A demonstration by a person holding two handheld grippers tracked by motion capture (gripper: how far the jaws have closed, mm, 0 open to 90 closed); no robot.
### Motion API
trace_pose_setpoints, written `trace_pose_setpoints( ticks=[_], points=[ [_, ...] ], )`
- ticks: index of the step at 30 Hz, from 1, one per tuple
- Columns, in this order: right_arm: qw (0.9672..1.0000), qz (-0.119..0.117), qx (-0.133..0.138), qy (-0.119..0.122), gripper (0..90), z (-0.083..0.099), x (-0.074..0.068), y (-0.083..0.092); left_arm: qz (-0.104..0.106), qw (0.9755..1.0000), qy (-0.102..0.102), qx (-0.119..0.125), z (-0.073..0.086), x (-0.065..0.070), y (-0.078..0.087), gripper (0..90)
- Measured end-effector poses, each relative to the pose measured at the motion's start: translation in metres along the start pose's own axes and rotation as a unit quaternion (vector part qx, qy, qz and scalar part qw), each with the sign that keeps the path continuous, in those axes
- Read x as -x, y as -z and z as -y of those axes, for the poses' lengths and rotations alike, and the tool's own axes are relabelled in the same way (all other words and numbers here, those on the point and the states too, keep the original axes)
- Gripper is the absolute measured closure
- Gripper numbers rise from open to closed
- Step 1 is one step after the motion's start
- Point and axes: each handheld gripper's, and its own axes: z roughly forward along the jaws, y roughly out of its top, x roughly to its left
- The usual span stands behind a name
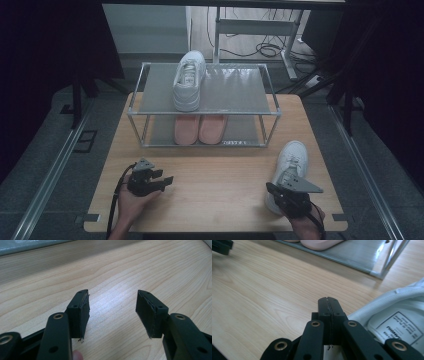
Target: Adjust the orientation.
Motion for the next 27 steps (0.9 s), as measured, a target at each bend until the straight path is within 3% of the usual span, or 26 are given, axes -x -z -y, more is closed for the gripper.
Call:
trace_pose_setpoints(
  ticks=[15,27],
  points=[
    [1.0000,0.002,0.003,-0.007,90.0,0.009,0.004,0.012,0.002,1.0000,-0.002,-0.005,0.000,0.000,-0.003,45.3],
    [0.9998,0.011,-0.009,-0.016,90.0,0.028,0.019,0.036,0.003,1.0000,-0.001,-0.006,0.000,0.002,-0.003,45.4]
  ],
)
